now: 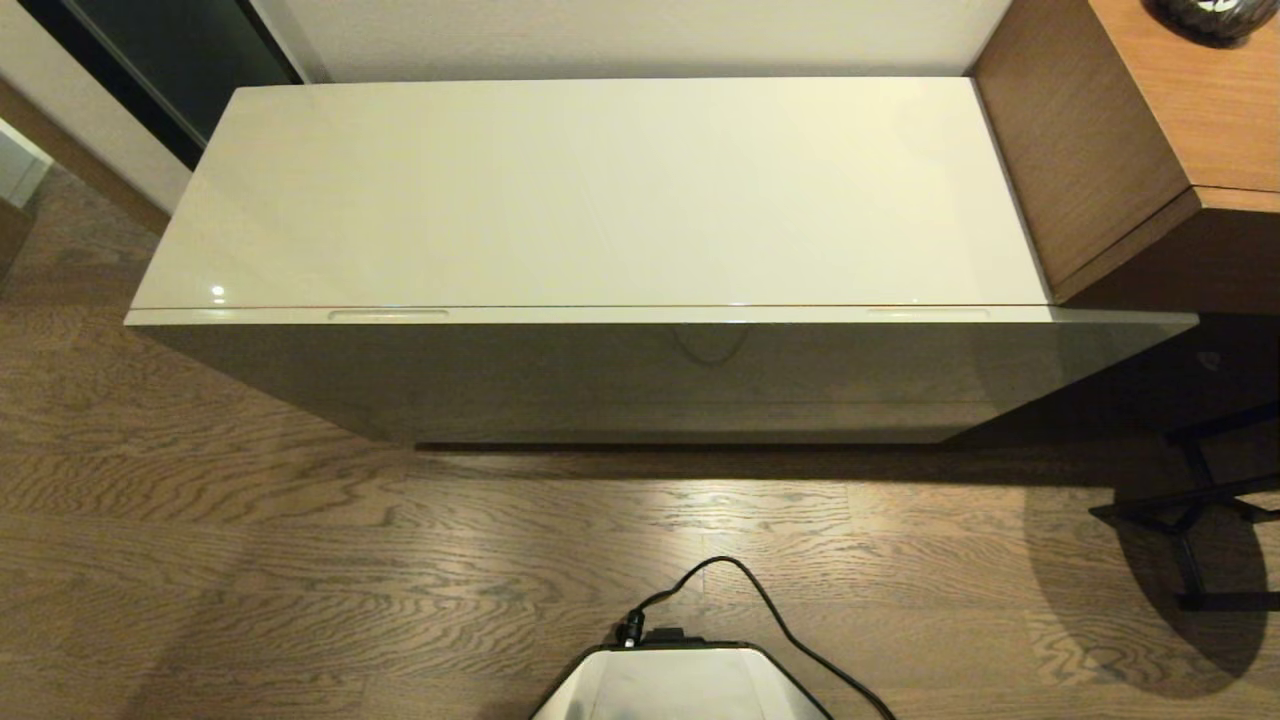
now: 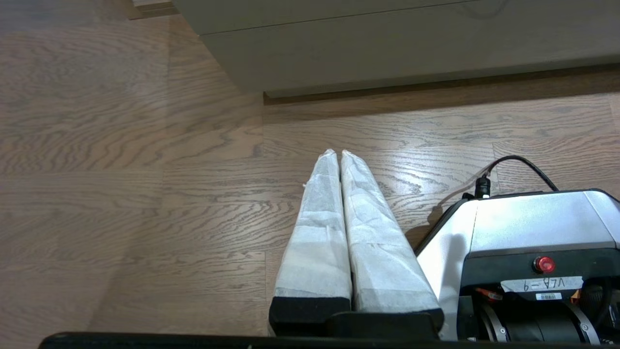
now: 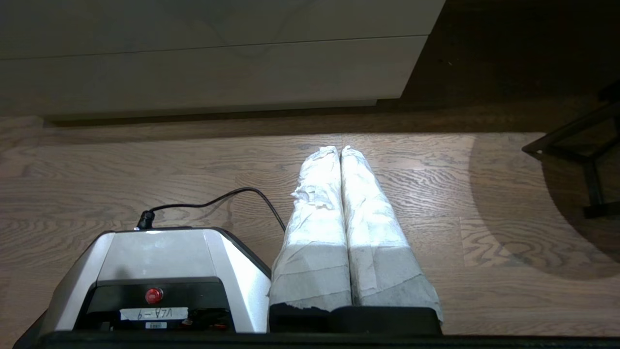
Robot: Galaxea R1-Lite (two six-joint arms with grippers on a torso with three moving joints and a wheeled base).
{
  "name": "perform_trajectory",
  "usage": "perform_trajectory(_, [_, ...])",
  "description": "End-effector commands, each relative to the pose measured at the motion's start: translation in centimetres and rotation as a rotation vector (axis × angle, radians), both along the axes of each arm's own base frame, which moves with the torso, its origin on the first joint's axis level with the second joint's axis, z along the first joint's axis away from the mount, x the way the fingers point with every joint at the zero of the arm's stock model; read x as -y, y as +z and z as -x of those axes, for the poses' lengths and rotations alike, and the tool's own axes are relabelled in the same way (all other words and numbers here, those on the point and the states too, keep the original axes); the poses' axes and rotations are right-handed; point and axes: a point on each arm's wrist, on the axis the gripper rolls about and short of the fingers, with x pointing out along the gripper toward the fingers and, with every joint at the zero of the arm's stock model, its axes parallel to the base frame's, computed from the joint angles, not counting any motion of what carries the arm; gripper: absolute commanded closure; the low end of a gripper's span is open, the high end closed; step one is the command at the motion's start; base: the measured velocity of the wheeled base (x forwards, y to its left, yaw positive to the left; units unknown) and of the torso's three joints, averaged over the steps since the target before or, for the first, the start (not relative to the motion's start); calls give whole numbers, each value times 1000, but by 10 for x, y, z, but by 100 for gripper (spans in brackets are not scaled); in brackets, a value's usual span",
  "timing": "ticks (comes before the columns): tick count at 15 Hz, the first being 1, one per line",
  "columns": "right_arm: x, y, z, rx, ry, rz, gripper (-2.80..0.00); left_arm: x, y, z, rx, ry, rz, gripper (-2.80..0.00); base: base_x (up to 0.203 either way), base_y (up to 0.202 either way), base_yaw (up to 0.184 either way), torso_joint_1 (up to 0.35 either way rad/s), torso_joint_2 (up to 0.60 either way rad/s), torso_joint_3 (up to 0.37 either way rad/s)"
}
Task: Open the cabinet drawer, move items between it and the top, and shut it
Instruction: Open the drawer
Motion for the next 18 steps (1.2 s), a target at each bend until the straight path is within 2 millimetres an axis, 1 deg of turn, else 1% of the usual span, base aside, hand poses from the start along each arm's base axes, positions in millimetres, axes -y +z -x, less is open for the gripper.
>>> perform_trajectory(1, [0,-1,2,23,1,-1,0,0,1,-2,-30,-1,-1,0,0,0,0,0,0,0])
perform_trajectory(3, [0,-1,2,23,0,-1,0,0,2,-7,-89,-1,0,0,0,0,0,0,0,0])
perform_trajectory(6, [0,-1,2,23,0,-1,0,0,2,-7,-82,3,9,0,0,0,0,0,0,0])
perform_trajectory(7, [0,-1,2,23,0,-1,0,0,3,-6,-82,7,45,0,0,0,0,0,0,0])
perform_trajectory(11, [0,-1,2,23,0,-1,0,0,3,-5,-88,-4,28,0,0,0,0,0,0,0])
perform_trajectory(13, [0,-1,2,23,0,-1,0,0,2,3,-96,-4,25,0,0,0,0,0,0,0])
perform_trajectory(14, [0,-1,2,23,0,-1,0,0,1,8,-132,-2,23,0,0,0,0,0,0,0])
perform_trajectory(16, [0,-1,2,23,0,-1,0,0,2,11,-157,13,69,0,0,0,0,0,0,0])
perform_trajectory(17, [0,-1,2,23,1,-1,0,0,9,13,-133,19,40,0,0,0,0,0,0,0])
perform_trajectory(18, [0,-1,2,23,1,-1,0,0,25,15,-112,26,21,0,0,0,0,0,0,0])
